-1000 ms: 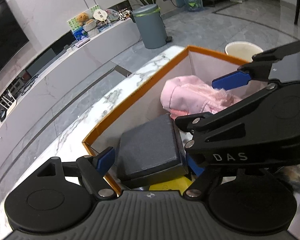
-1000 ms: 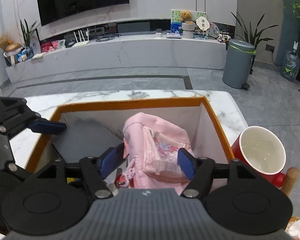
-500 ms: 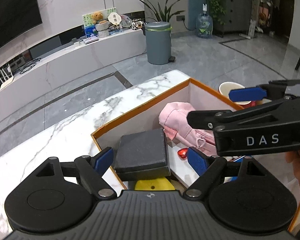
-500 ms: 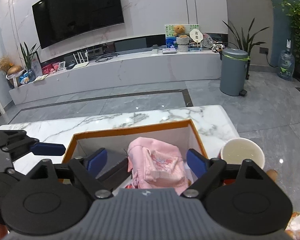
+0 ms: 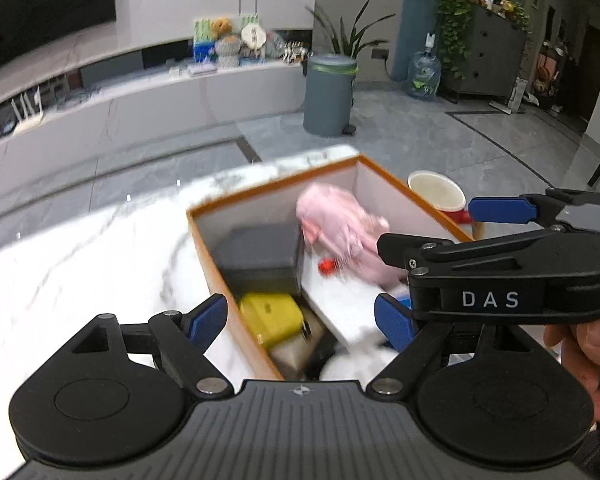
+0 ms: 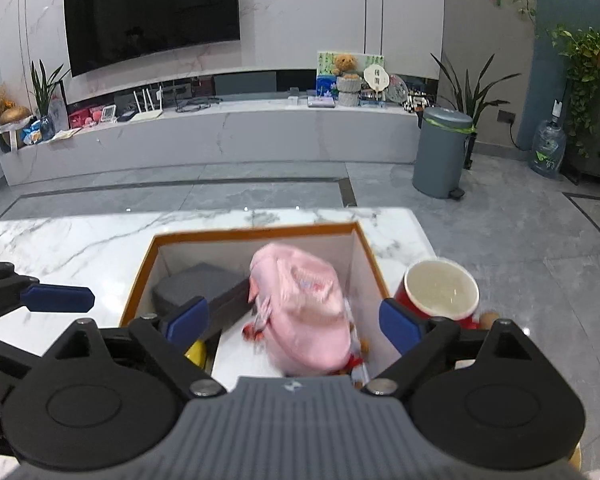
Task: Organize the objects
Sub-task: 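Withdraw both open tools up from the orange box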
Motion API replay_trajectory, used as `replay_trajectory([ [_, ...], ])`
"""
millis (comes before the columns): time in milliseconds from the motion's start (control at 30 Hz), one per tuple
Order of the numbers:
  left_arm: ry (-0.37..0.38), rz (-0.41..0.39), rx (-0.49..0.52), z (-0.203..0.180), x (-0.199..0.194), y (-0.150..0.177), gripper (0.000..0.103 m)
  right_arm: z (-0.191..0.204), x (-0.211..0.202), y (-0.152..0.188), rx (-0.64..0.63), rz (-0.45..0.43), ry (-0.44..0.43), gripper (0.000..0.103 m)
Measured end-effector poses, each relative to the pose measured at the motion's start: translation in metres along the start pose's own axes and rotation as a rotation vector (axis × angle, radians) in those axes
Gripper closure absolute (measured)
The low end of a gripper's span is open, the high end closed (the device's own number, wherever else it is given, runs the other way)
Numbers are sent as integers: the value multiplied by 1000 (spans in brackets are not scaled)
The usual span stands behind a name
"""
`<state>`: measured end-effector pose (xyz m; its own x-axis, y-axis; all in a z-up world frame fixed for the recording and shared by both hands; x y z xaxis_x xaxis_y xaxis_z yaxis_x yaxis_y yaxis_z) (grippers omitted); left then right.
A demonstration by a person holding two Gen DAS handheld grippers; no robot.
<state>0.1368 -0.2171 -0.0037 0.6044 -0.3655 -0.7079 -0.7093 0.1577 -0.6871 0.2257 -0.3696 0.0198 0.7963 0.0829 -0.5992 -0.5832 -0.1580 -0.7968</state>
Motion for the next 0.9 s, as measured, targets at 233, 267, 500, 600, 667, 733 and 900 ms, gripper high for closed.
replay_trajectory([
  [233,24,41,-41,-8,-11,30,6,0,-30,31,35,61,10,10],
  [267,26,43,-48,-9,-13,35,6,-1,-34,36,49,70,12,10],
  [500,44,66,-64,-17,-19,57,6,-1,-56,60,80,117,52,6],
  [600,48,65,-69,-21,-22,60,6,0,-63,65,67,120,74,5],
  [667,53,62,-74,-23,-23,62,6,0,-67,67,59,119,90,5],
  [733,57,60,-74,-26,-23,64,6,-1,-71,68,55,121,104,5],
  [900,64,47,-81,-30,-26,66,6,-1,-78,67,38,120,124,4],
])
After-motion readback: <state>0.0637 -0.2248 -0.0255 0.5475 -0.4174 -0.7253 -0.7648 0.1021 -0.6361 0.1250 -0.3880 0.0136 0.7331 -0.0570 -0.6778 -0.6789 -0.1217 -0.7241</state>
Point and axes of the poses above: each gripper's, at about its wrist camera, not at the fingertips, and x roughly the way its jaws point, z to its left, y to its underside, the point moved 2 cm from there along x, roughly the way its jaws point, and after that the axes turned 9 degrees about y, right-handed, at the moved point
